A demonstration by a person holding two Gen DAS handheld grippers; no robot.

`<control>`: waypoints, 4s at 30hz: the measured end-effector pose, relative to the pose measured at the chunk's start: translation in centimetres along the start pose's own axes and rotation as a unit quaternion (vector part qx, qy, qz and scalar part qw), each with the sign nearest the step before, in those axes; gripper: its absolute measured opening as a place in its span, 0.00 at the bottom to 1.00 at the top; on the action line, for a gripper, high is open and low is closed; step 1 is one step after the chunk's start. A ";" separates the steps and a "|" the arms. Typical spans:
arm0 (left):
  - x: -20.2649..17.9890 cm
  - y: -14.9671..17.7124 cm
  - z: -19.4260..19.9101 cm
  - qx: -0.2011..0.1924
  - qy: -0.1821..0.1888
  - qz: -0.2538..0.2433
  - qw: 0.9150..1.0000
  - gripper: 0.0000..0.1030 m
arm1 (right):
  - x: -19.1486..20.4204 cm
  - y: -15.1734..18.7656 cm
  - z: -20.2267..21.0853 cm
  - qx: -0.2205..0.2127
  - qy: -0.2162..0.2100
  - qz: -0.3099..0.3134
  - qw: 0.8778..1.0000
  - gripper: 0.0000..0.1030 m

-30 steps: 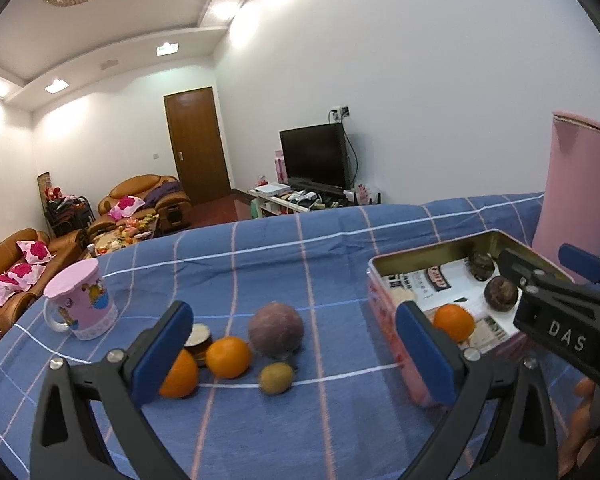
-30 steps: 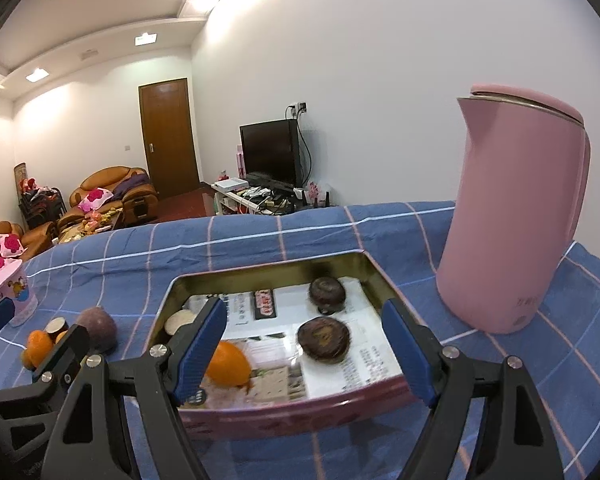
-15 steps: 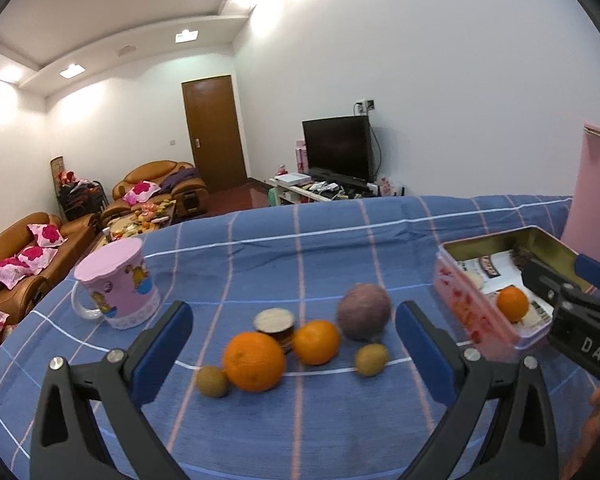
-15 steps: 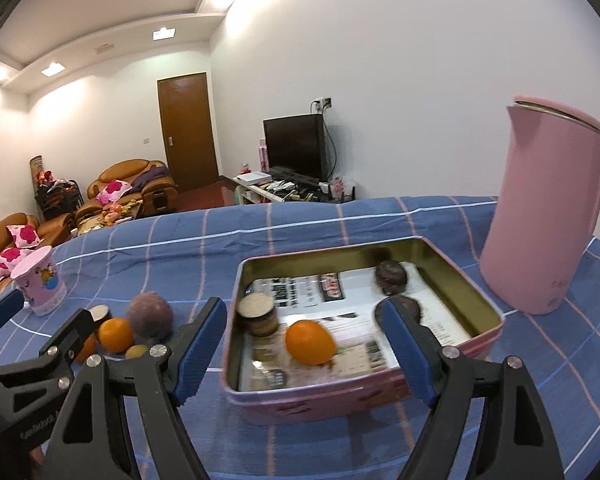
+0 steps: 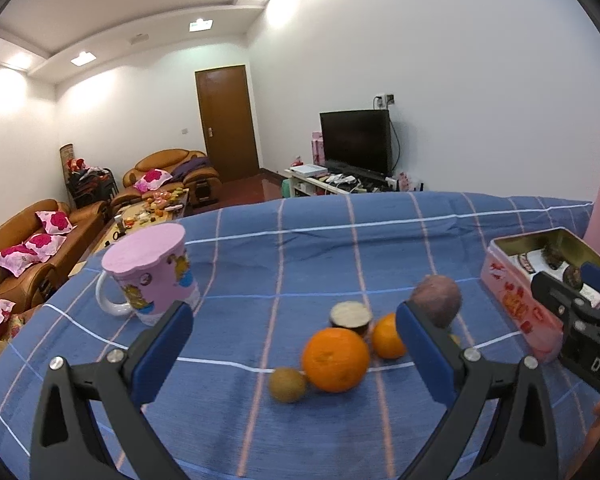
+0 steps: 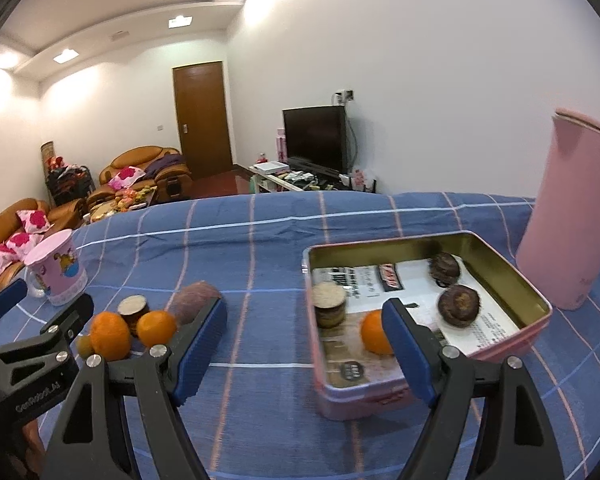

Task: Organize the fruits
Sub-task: 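Withdraw both open tools from the tin box toward the remaining fruits, then grasp a small yellow-green fruit with the right tool while the left tool grasps another, then carry the yellow-green fruits over the tin box with both tools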

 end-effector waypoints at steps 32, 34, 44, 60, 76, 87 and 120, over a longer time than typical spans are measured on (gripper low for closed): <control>5.8 2.1 -3.9 0.123 0.066 -0.026 0.990 1.00 | 8.8 3.0 -8.0 0.192 -0.087 0.112 0.971 0.30; 5.1 2.5 -4.0 0.129 0.067 -0.050 0.988 1.00 | 8.6 3.0 -7.4 0.184 -0.101 0.108 0.972 0.28; 1.7 3.4 -5.0 0.149 0.074 -0.112 0.980 0.90 | 7.1 3.5 -2.9 0.131 -0.124 0.109 0.978 0.28; -0.8 4.1 -5.9 0.171 0.061 -0.147 0.972 0.29 | 7.0 3.5 -3.6 0.139 -0.135 0.092 0.977 0.29; 1.1 -0.2 -0.9 0.012 -0.061 -0.047 0.997 0.29 | 5.1 0.4 0.1 0.002 -0.065 0.092 0.994 0.29; -1.1 0.3 0.5 0.007 -0.050 -0.012 0.999 0.29 | 5.3 0.4 0.8 -0.016 -0.064 0.106 0.992 0.29; -10.2 0.6 2.7 0.008 0.111 0.020 0.994 0.29 | -5.0 -0.1 3.5 -0.029 -0.118 0.059 0.991 0.29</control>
Point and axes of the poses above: each gripper's, at about its wrist camera, not at the fingertips, and z roughly against the way its jaws point, x to its left, y to its underside, the point moved 8 cm from there along -z, roughly the way its jaws point, and after that the axes turned 13 degrees about x, right-handed, at the moved point
